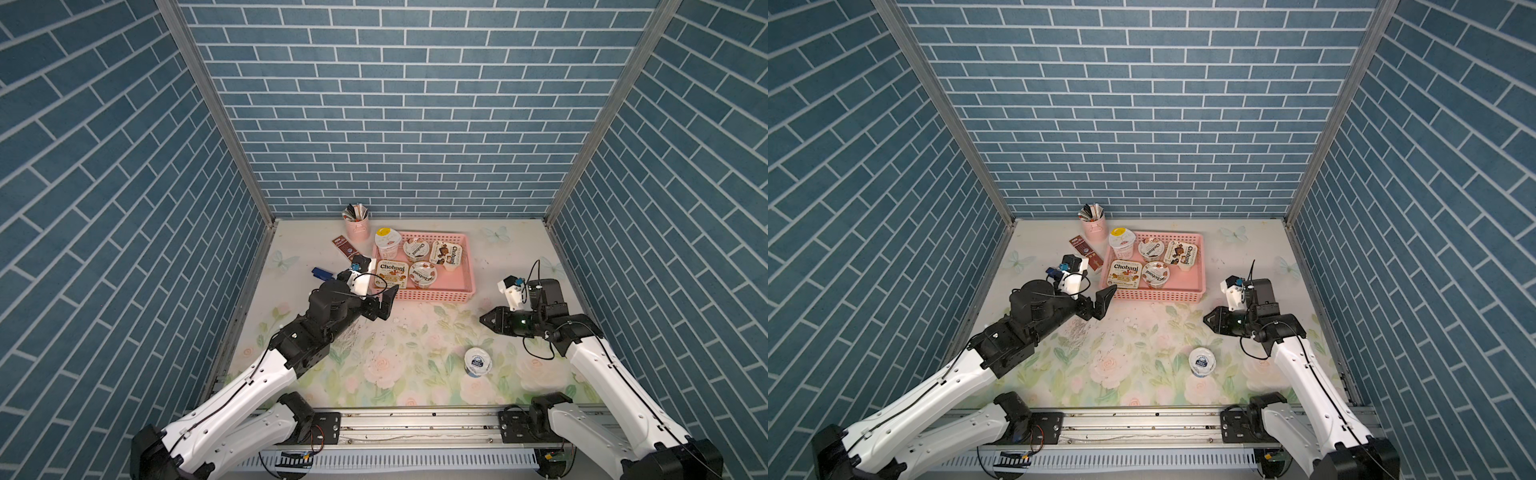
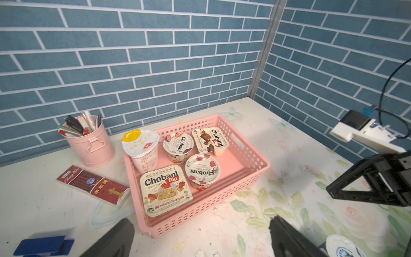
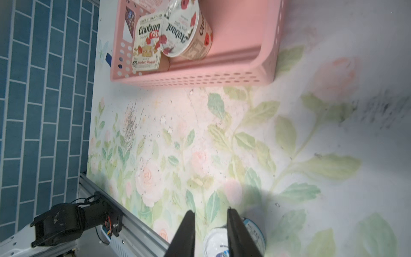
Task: Put the yogurt in the basket
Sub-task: Pick up the yogurt from the center of the board.
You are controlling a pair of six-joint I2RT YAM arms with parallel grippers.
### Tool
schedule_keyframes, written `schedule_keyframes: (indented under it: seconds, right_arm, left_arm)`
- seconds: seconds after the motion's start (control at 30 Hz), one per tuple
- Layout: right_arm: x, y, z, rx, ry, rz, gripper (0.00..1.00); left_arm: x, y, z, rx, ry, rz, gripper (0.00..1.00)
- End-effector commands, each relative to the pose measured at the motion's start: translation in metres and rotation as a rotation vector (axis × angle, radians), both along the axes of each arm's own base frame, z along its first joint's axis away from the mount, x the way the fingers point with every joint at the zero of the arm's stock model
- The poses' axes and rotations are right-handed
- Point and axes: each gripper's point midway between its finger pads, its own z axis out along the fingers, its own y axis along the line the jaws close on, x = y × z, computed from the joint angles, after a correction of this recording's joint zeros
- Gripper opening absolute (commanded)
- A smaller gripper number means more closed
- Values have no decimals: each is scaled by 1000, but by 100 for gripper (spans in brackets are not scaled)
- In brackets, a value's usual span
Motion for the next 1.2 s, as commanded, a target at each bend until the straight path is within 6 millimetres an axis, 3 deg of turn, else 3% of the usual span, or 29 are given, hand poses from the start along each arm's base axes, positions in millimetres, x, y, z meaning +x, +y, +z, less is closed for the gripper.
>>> schedule_keyframes:
  seconds: [0.0,0.17,0.33,0.6,1.17]
  right_arm:
    - [-32,-2,-15,37,132,-17,27]
    - [-61,-21,-35,-4,212,-130,27]
    - [-72,-39,-43,-69,218,-216,27]
    - [-89,-37,-64,-31,274,-232,25]
    - [-80,-29,-65,7,247,-210,19]
  left_arm:
    - [-9,-12,23,-56,-62,-89,100]
    - [-19,-20,19,-79,-57,-142,100]
    - [-20,-25,13,-74,-37,-153,100]
    - [-17,-28,8,-60,-19,-143,100]
    - [-17,-27,6,-52,-6,-133,100]
